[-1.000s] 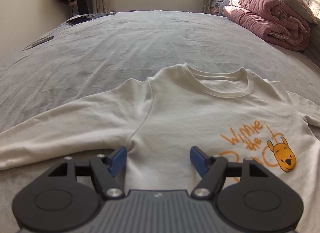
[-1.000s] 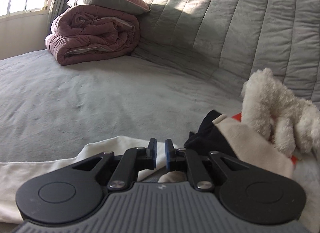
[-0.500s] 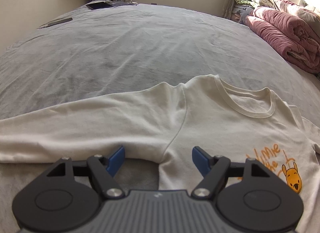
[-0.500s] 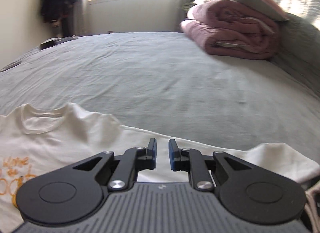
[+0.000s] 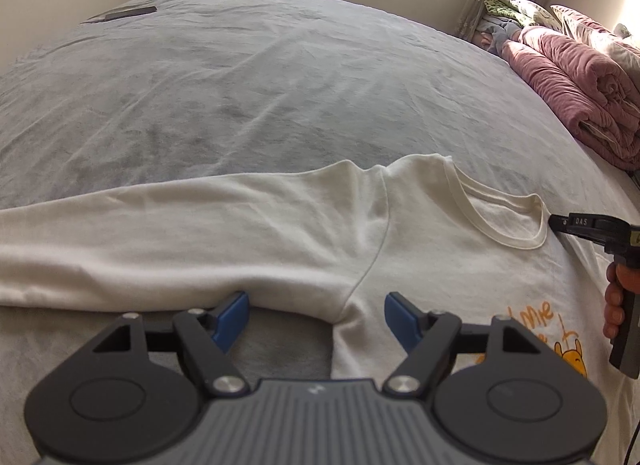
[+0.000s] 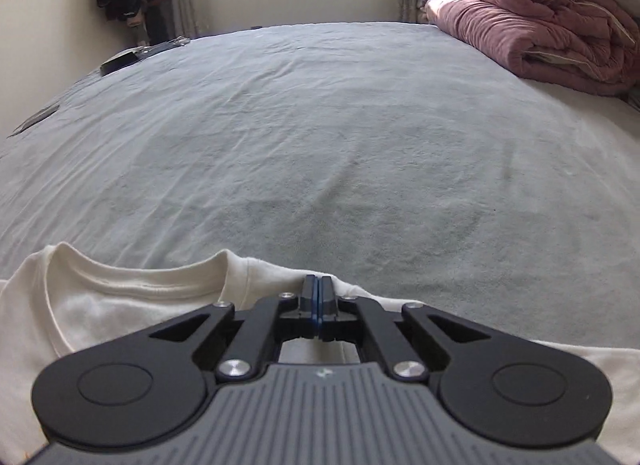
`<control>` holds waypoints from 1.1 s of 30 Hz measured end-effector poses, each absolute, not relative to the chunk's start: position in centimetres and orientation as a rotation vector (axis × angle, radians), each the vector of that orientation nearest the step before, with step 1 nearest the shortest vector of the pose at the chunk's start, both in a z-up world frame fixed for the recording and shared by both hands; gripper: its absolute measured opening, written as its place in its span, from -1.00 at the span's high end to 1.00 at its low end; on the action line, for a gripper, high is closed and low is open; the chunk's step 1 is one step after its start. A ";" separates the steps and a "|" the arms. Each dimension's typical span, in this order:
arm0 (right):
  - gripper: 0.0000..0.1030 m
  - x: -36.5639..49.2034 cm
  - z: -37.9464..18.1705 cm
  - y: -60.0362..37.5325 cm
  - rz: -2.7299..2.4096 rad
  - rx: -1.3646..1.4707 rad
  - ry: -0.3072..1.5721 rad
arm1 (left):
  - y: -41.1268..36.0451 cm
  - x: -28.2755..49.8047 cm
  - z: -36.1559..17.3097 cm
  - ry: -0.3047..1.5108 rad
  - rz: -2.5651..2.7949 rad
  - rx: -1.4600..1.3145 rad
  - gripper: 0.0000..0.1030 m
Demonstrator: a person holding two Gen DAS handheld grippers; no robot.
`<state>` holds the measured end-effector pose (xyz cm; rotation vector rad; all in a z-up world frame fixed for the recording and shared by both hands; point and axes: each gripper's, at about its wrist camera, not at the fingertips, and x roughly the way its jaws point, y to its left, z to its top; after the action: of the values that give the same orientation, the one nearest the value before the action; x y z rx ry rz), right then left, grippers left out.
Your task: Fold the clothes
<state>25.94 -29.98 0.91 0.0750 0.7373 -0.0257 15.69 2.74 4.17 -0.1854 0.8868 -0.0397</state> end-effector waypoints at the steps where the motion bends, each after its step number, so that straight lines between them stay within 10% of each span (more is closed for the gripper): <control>1: 1.00 26.0 1.1 -29.6 -0.039 0.056 0.740 | 3.1 15.8 4.3 0.887 -0.033 -0.197 -0.47; 17: 0.89 22.7 2.3 -11.5 0.436 -0.034 0.763 | 8.8 15.6 5.4 0.887 0.145 -0.383 -0.47; 33: 0.79 23.6 2.4 -13.1 0.328 0.186 0.680 | 9.8 15.8 5.2 0.918 0.146 -0.428 -0.48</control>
<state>23.57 -13.05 2.44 0.1862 0.6801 0.3282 15.77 9.84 5.23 -0.4277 0.9176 0.1461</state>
